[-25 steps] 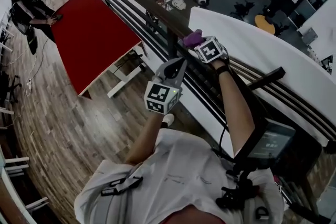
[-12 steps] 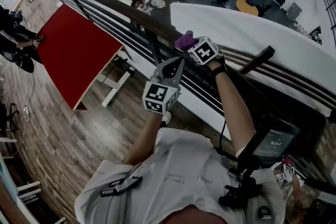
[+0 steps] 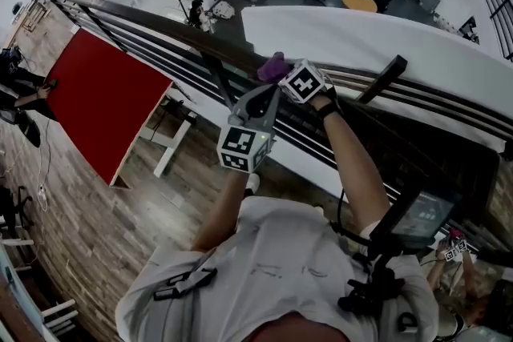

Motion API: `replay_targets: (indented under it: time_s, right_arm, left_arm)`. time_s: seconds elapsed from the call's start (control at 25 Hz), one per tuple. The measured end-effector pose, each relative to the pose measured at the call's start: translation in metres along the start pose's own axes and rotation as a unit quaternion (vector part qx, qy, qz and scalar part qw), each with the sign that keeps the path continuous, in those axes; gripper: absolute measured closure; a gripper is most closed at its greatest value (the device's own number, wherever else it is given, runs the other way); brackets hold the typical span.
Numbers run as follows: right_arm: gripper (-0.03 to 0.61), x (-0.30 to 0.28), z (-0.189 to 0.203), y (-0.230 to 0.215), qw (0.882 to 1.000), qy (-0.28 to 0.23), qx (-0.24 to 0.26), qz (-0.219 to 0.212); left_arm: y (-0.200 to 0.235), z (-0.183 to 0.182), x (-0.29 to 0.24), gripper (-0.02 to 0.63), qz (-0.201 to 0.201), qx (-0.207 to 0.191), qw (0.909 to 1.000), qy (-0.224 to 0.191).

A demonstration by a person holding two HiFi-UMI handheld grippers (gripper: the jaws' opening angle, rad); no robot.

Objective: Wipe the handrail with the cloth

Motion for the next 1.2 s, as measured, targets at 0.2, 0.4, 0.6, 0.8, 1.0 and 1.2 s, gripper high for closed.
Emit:
replay_targets:
  time_s: [0.2, 0.4, 0.6, 0.8, 1.0, 1.2]
  right_arm:
    - [0.492, 0.002, 0.009, 0.002, 1.0, 0.002, -0.015, -0.008]
    - [0.492, 0.011, 0.02, -0.001, 0.999, -0.001, -0.03, -0.011]
    - [0.492, 0.02, 0.031, -0.003, 0.999, -0.007, -0.042, -0.007]
    - [0.492, 0.027, 0.047, -0.015, 0.998, -0.014, -0.053, 0.009]
    - [0.492, 0.039, 0.061, -0.017, 0.997, -0.016, -0.07, 0.005]
    - [0.492, 0.052, 0.068, -0.01, 0.997, -0.013, -0.074, 0.022]
  left_arm:
    - [-0.003, -0.001, -0.01, 0.612, 0.012, 0.005, 0.9999, -0.003]
    - [-0.013, -0.007, -0.017, 0.612, 0.038, 0.006, 0.9992, -0.015]
    - [-0.02, -0.007, -0.028, 0.612, 0.051, -0.005, 0.9986, -0.007]
    - [-0.025, -0.003, -0.036, 0.612, 0.064, -0.007, 0.9979, 0.003]
    - [-0.035, -0.003, -0.046, 0.612, 0.081, -0.006, 0.9967, 0.01]
    - [-0.046, 0.0, -0.051, 0.612, 0.098, -0.011, 0.9951, 0.012]
Point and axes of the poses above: the fingertips, and each gripper's own axes: x backward along the fingers, y to its left, z out of its underside, the point moved 5 cm from there along x, backward along the fingers, and after that the axes turned 4 degrees about x, right-handed, at the moved point
